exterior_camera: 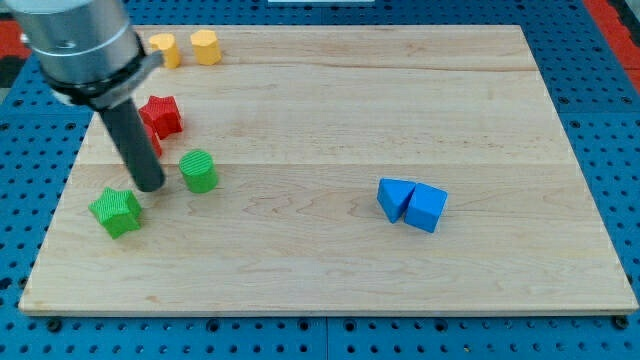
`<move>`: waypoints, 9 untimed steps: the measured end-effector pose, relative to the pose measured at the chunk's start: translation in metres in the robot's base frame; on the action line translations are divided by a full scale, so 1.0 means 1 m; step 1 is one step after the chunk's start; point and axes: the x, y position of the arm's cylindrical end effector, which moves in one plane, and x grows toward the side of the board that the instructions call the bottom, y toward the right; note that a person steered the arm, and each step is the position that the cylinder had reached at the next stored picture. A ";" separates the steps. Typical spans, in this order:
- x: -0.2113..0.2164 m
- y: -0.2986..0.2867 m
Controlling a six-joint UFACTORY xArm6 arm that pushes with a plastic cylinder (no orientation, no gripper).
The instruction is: Push green circle into green star
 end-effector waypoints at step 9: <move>-0.025 0.097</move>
